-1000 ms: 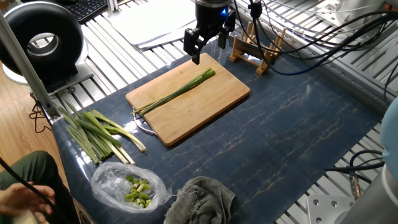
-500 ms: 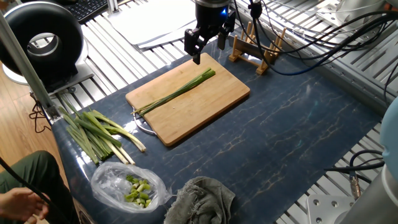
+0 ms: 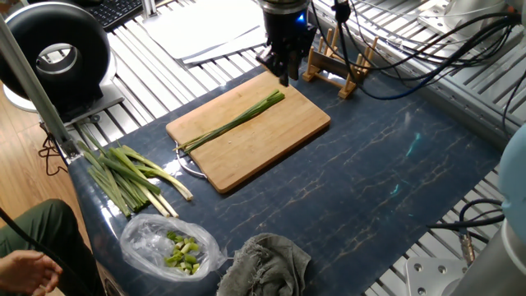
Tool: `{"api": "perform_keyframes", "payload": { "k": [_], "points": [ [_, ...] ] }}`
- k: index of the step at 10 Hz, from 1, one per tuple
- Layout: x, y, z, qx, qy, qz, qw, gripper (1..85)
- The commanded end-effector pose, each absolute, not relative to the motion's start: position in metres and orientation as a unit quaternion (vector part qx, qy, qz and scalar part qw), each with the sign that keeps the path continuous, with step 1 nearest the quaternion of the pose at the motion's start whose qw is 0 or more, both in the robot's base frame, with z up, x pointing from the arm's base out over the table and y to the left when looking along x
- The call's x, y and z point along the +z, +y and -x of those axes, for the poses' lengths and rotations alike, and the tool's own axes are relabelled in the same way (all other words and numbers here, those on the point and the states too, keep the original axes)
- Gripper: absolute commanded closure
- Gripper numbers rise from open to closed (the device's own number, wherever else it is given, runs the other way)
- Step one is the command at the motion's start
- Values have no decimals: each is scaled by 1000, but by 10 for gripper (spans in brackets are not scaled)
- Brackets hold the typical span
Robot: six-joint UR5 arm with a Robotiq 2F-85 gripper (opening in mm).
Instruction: Chop the scallions
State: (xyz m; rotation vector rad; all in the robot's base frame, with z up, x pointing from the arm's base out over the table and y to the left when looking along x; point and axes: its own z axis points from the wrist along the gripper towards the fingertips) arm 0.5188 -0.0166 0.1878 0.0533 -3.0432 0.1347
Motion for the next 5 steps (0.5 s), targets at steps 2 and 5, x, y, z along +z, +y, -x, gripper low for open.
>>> {"api": "perform_keyframes", "payload": {
  "k": [2, 5],
  "points": [
    [191, -55, -519, 63, -996, -47, 52, 843],
    [165, -119, -531, 76, -994, -81, 19, 843]
  ]
}}
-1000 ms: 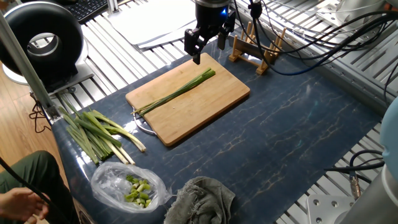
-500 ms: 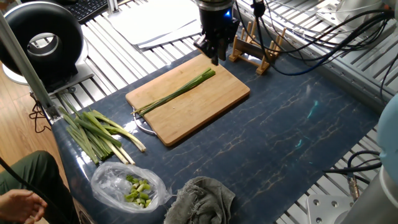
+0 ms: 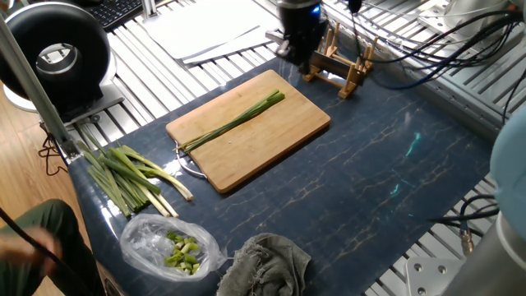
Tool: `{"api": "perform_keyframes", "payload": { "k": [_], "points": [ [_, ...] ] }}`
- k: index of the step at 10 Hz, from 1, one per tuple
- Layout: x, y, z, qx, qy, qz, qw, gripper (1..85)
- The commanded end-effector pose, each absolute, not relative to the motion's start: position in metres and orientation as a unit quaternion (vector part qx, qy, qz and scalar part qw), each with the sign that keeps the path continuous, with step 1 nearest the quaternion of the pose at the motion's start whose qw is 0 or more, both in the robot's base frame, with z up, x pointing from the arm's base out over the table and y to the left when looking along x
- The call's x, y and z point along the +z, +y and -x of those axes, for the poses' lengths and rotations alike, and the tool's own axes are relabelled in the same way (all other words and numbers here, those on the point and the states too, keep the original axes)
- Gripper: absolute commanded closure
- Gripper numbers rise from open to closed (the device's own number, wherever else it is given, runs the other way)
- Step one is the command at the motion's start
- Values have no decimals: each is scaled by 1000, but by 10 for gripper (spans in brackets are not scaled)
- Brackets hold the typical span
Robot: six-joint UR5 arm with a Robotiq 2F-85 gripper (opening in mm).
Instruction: Chop the scallions
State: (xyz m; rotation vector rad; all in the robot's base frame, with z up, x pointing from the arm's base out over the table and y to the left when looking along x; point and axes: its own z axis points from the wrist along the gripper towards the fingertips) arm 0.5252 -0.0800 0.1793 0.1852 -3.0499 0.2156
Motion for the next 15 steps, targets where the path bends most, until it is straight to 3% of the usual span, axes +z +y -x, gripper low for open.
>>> {"api": "perform_keyframes", "payload": {
  "k": [1, 9, 12, 15],
  "points": [
    [160, -122, -532, 75, -994, -80, 13, 843],
    [179, -114, -533, 106, -991, -87, 1, 843],
    [180, -106, -530, 89, -993, -79, 0, 843],
    [181, -109, -543, 96, -991, -89, -24, 843]
  ]
}}
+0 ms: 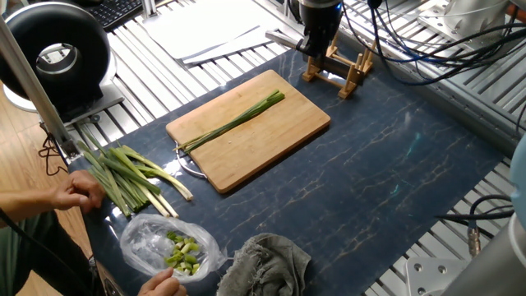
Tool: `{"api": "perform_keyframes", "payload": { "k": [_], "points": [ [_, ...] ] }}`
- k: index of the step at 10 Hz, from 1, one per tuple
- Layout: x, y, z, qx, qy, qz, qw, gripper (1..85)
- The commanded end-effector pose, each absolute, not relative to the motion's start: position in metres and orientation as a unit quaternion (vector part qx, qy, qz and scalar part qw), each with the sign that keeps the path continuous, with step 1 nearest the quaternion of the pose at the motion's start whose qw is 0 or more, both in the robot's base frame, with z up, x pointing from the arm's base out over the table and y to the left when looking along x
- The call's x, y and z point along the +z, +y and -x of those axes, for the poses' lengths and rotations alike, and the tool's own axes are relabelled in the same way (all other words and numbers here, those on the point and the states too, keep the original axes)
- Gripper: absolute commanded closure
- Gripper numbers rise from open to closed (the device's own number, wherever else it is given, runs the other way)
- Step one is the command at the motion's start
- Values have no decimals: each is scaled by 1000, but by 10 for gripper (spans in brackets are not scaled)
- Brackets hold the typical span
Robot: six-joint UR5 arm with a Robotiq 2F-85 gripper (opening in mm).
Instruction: Chop the scallions
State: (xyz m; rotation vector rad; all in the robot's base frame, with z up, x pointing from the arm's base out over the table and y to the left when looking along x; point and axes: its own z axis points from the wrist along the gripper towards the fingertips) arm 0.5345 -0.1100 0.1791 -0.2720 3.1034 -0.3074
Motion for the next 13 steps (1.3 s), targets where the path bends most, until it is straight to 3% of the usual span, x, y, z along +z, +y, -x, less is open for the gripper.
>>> {"api": "perform_keyframes", "payload": {
  "k": [1, 2, 4, 9, 10, 12, 13],
  "points": [
    [182, -114, -538, -105, 993, 53, 17, 843],
    [183, -120, -530, -117, 993, 16, 4, 843],
    [181, -113, -535, -103, 995, -1, 16, 843],
    [176, -125, -538, -96, 993, 76, 1, 840],
    [168, -140, -551, -95, 991, 98, 7, 767],
    [157, -173, -580, -116, 982, 148, 22, 513],
    [150, -177, -587, -112, 981, 157, 24, 440]
  ]
}}
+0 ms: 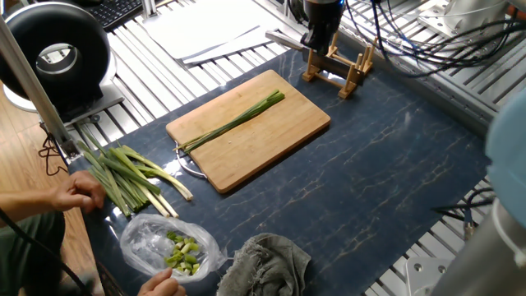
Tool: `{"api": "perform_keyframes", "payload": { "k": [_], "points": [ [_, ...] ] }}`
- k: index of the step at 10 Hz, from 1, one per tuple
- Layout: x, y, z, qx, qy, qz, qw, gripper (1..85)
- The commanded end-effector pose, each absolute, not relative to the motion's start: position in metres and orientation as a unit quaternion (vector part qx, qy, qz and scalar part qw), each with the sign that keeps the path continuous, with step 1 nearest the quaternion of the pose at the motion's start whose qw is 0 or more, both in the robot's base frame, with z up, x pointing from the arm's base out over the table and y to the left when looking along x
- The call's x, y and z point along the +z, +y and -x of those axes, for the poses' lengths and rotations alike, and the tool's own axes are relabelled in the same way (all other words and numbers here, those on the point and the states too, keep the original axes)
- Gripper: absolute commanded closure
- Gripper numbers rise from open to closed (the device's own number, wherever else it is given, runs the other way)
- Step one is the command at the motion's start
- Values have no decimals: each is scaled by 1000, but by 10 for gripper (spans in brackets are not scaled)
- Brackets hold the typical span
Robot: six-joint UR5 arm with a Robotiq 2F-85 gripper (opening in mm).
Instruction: Chop the scallions
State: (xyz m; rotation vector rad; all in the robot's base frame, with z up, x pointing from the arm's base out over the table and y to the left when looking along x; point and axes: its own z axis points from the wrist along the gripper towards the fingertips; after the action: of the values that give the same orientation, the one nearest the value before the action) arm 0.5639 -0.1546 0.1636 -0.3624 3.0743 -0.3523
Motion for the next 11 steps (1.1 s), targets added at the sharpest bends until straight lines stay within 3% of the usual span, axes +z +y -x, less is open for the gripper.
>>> {"api": "perform_keyframes", "payload": {
  "k": [1, 6, 11],
  "points": [
    [144, -186, -591, -121, 979, 163, 26, 427],
    [125, -226, -595, -178, 964, 197, 11, 423],
    [100, -228, -601, -175, 966, 190, 23, 417]
  ]
}}
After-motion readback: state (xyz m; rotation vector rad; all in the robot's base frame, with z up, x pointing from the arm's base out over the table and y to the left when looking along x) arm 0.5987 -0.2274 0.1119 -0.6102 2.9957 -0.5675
